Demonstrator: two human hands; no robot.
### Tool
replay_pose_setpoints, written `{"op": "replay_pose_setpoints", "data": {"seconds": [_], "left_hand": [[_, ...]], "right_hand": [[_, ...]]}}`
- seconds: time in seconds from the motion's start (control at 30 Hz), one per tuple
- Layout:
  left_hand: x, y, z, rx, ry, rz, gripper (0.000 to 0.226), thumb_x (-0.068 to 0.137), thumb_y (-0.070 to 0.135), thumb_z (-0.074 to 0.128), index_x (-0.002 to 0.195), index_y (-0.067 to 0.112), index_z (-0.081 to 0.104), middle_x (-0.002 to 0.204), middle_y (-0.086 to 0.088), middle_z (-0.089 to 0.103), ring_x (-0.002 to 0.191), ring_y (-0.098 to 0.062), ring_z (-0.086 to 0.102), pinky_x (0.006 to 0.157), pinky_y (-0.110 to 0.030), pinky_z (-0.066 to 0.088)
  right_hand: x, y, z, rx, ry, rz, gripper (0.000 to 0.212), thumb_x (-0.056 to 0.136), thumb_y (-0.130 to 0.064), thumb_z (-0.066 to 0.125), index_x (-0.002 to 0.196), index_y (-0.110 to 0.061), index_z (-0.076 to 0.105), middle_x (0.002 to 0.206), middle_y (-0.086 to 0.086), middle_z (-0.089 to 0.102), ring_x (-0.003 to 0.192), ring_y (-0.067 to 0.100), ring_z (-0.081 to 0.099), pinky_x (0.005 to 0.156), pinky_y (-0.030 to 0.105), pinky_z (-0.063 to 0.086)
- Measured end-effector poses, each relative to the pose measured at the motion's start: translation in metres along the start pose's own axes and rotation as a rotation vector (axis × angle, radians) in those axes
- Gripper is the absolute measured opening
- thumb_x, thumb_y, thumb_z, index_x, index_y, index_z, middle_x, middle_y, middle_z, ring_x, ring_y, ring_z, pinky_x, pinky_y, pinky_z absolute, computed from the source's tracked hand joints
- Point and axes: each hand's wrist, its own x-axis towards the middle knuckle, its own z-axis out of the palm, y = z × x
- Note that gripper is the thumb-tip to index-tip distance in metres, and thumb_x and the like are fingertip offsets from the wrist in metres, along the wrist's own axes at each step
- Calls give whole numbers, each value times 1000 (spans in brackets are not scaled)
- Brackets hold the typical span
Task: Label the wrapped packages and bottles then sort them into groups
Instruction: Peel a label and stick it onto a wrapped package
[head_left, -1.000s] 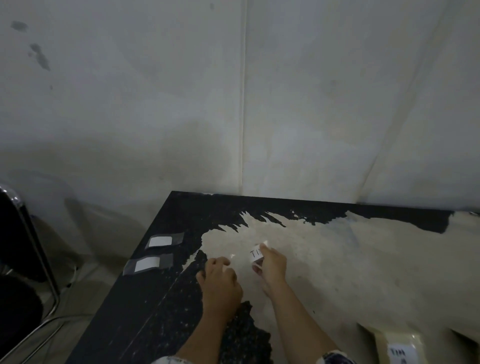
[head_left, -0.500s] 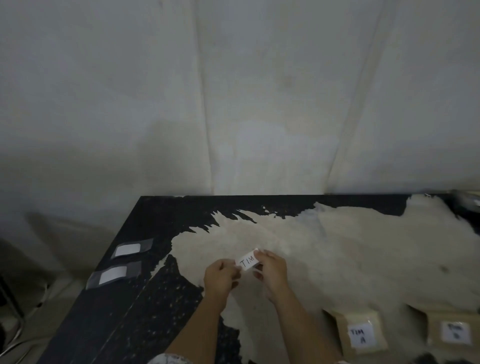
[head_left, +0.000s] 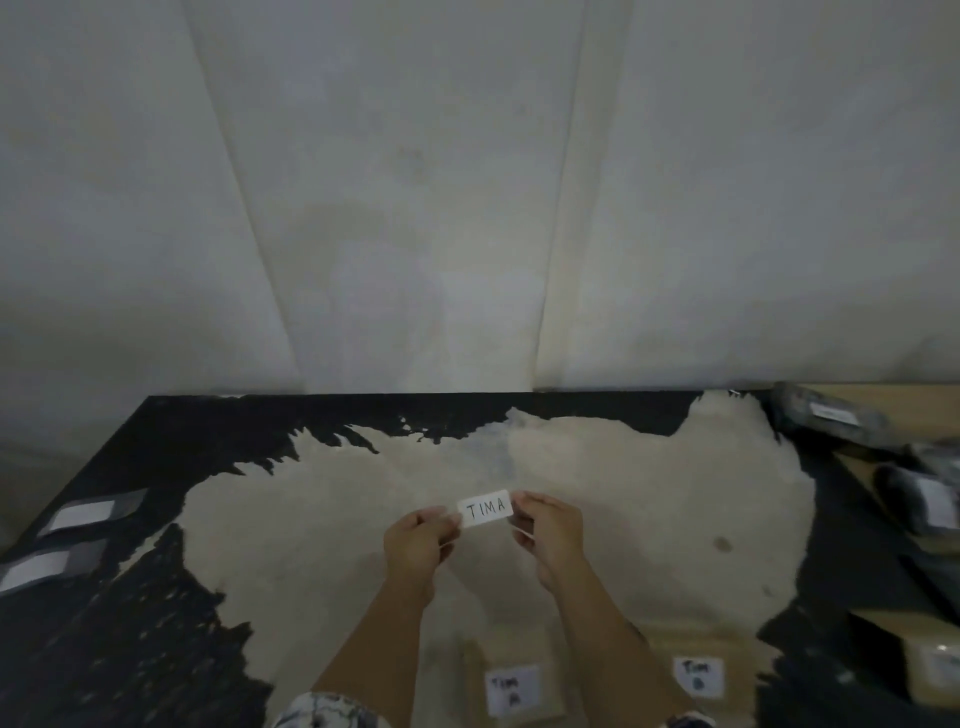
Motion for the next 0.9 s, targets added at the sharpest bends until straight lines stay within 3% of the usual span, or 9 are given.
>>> {"op": "replay_pose_setpoints", "data": {"seconds": [0.2, 0.33, 0.43, 0.57, 0.7, 0.9], "left_hand": [[-15, -13, 73, -49, 73, 25, 13, 81, -7, 63, 77, 4, 61, 77, -15, 63, 69, -22, 57, 64, -27, 47], [-30, -25, 101, -27, 105, 40, 8, 83, -8, 61, 83, 0, 61, 81, -16, 63, 68, -20, 57, 59, -24, 48], [-39, -32, 125, 9, 85, 70, 10, 83, -7, 63, 81, 3, 61, 79, -14, 63, 67, -19, 58, 53, -21, 50], [-63, -54, 162, 73, 47, 91, 13, 80, -5, 66, 77, 6, 61, 78, -13, 63, 72, -22, 58, 64, -25, 49], [-91, -81, 188, 61, 31, 92, 17, 78, -7, 68, 72, 7, 60, 70, -12, 60, 64, -19, 54, 60, -24, 46], [-142, -124, 226, 76, 98, 76, 13, 80, -5, 67, 77, 6, 61, 84, -13, 65, 80, -23, 60, 64, -23, 50]], "right_hand": [[28, -37, -62, -54, -45, -2, 4, 86, -9, 66, 87, -7, 69, 76, 8, 68, 68, 16, 58, 63, 28, 47], [33, -47, -97, -90, -88, 0, 9, 86, -8, 65, 79, -12, 69, 71, 7, 66, 65, 16, 56, 62, 27, 45], [41, -58, -126, -109, -80, -27, 3, 86, -7, 66, 86, -6, 68, 68, 6, 64, 61, 14, 54, 60, 25, 44], [49, -64, -178, -165, -44, -67, 8, 88, -9, 64, 93, -4, 68, 74, 6, 67, 65, 15, 57, 60, 24, 48], [45, -71, -226, -235, -73, -115, 12, 89, -7, 62, 98, -2, 67, 82, 9, 67, 71, 16, 57, 63, 24, 48], [24, -76, -300, -365, -112, -175, 13, 90, -9, 60, 101, -5, 68, 85, 4, 66, 74, 11, 59, 61, 19, 47]]}}
